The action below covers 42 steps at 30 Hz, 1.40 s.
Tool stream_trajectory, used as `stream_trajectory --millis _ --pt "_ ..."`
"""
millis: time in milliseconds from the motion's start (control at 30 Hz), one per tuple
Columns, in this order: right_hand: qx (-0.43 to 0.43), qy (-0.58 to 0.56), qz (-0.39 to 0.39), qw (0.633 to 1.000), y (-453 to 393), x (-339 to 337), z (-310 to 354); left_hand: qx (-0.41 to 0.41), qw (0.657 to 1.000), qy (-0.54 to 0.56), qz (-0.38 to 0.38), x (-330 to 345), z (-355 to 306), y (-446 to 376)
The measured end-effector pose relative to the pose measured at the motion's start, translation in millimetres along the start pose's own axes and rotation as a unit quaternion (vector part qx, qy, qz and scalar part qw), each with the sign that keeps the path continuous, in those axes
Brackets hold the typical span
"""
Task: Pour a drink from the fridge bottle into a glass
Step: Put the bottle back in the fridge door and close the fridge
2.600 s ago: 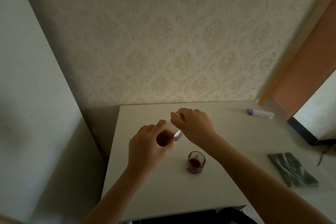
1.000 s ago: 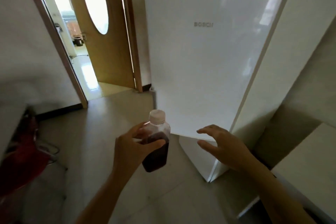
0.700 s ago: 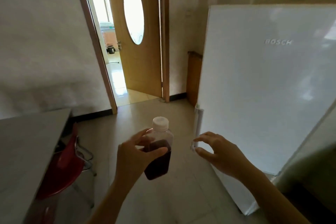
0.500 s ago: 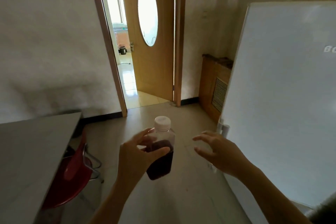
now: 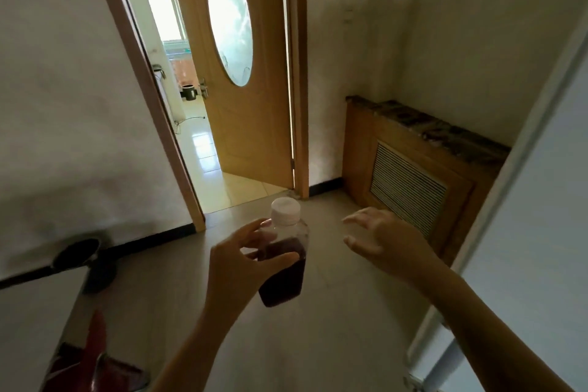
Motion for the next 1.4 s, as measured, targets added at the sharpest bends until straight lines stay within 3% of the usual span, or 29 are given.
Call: stream_trajectory --millis 200,367,500,667,933,1133,1233,1400 --pt "0.115 0.023 -0.053 0.992 -54 -4 -55 0.053 0.991 0.027 0.12 77 32 -115" --pt "0.266 0.045 -0.094 0.958 -73 -16 -95 0.104 0.962 0.105 0.229 142 25 -195" --pt "0.384 0.052 -0.125 0.913 -64 -33 -119 0.107 0.917 0.176 0.341 201 8 -238" --pt "0.497 0.089 -0.151 0.85 -34 -43 -151 0.141 0.865 0.24 0.418 279 -28 -255" --pt "0.548 0.117 -0.205 0.802 -22 -49 -170 0.22 0.757 0.325 0.522 366 -113 -242" --pt "0.596 0.128 -0.219 0.762 -12 -51 -174 0.259 0.64 0.38 0.615 407 -191 -227" --pt "0.627 0.12 -0.229 0.735 -7 -58 -175 0.295 0.542 0.399 0.678 424 -234 -210" --pt "0.692 0.088 -0.278 0.66 0 -71 -178 0.321 0.388 0.402 0.765 447 -276 -163"
Point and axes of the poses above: each hand's wrist, its own y-axis away from the middle knuckle, its own x-axis out of the palm, z = x × y, the point moved 7 cm from there along -y, towards the middle knuckle, and after that the axes turned 2 degrees about -y, right-handed, at the moved point
